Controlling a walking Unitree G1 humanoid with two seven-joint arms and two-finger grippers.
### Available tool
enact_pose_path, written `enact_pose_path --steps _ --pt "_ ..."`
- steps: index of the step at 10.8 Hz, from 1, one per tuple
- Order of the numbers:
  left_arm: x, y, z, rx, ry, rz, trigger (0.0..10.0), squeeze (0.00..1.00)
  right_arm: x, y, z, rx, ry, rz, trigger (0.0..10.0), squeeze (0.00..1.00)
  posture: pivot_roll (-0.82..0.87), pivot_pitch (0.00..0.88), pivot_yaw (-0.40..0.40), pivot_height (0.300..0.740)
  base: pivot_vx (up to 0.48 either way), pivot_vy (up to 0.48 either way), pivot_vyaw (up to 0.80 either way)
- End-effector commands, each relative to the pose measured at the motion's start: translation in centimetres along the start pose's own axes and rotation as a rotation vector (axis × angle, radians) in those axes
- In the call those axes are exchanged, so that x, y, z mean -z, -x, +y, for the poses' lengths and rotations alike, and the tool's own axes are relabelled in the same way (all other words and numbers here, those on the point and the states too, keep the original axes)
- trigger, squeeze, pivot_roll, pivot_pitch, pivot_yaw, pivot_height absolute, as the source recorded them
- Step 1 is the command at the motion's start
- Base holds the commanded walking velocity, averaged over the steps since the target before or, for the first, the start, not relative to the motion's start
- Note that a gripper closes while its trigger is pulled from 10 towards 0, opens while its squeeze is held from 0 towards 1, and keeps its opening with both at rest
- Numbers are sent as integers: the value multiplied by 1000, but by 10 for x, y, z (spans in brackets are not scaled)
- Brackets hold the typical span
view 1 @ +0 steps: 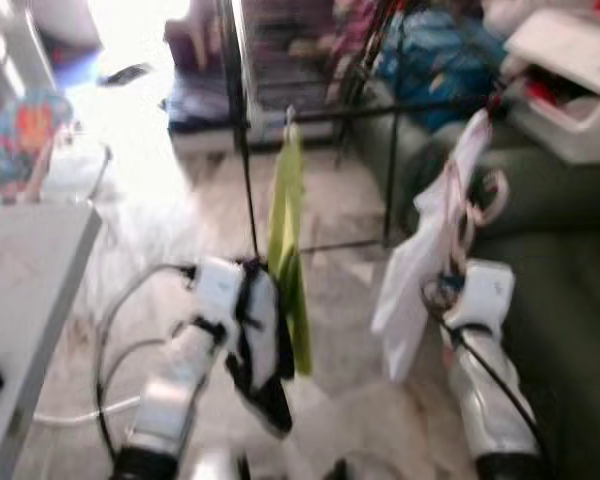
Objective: Hang hanger
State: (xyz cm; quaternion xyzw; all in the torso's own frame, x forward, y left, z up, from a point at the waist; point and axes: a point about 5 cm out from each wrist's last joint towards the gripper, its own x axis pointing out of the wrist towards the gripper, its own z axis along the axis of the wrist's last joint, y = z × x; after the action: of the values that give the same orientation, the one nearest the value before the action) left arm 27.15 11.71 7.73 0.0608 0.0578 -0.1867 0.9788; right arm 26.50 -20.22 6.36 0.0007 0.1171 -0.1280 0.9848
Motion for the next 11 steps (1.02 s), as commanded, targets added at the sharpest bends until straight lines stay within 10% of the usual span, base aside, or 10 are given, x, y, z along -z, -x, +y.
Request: enact_pose_path --steps 1,11 --pt "-6 1 5 -7 -16 -23 10000 0 -5 -1 3 -8 -4 -15 10000 0 -60 13 -33 740 -296 0 0" --pt "-7 1 2 16 -13 -27 10000 0 -6 -2 11 -25 -6 -20 10000 0 -56 23 -30 740 -236 0 -701"
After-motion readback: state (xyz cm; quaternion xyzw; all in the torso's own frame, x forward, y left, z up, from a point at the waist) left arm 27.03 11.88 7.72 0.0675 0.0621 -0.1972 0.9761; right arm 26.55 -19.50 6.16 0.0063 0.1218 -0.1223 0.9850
